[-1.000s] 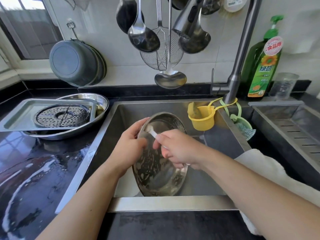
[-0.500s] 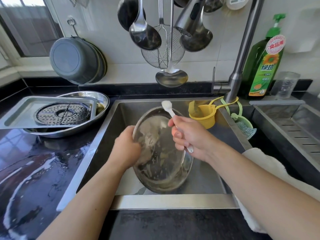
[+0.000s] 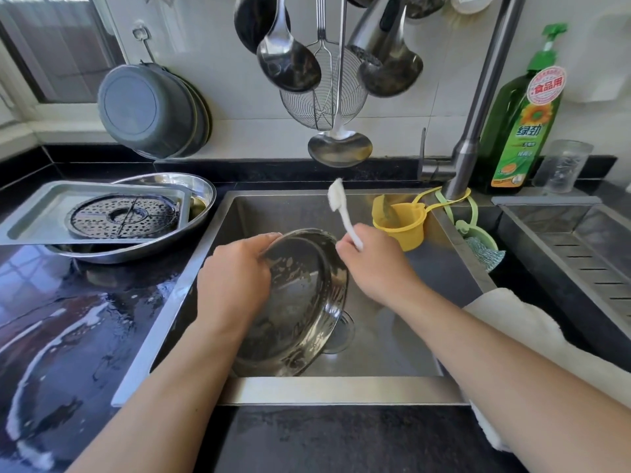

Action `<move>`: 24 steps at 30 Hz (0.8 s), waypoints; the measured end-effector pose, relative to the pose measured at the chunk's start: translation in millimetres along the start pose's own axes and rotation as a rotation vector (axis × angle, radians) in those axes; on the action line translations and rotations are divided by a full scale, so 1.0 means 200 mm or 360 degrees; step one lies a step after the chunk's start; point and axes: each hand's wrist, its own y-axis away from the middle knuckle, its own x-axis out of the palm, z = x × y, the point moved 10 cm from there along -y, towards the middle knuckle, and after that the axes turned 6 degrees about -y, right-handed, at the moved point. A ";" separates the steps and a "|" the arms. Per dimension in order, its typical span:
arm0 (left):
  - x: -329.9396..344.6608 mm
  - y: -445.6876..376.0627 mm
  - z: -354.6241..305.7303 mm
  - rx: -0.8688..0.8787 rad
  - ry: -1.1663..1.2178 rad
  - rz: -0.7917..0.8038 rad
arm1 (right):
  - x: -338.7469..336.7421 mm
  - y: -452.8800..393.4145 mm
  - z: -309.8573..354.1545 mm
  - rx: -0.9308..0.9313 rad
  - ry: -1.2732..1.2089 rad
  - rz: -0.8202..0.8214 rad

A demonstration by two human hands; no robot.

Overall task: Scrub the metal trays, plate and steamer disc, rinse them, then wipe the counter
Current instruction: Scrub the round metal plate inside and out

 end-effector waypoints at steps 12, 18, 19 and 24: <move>0.08 0.02 -0.03 0.0030 -0.0243 0.0325 | -0.13 0.05 0.11 -0.0258 0.0019 -0.0316; 0.13 0.08 0.17 -0.0509 0.0159 0.0533 | -0.14 0.04 0.06 -0.0159 -0.0027 -0.0224; 0.11 0.08 0.17 -0.0544 0.0210 0.0482 | -0.07 0.04 0.05 -0.0128 0.0057 -0.0068; 0.11 0.06 0.18 -0.0709 0.0529 0.0421 | 0.37 0.18 0.05 -0.0141 0.0534 0.0783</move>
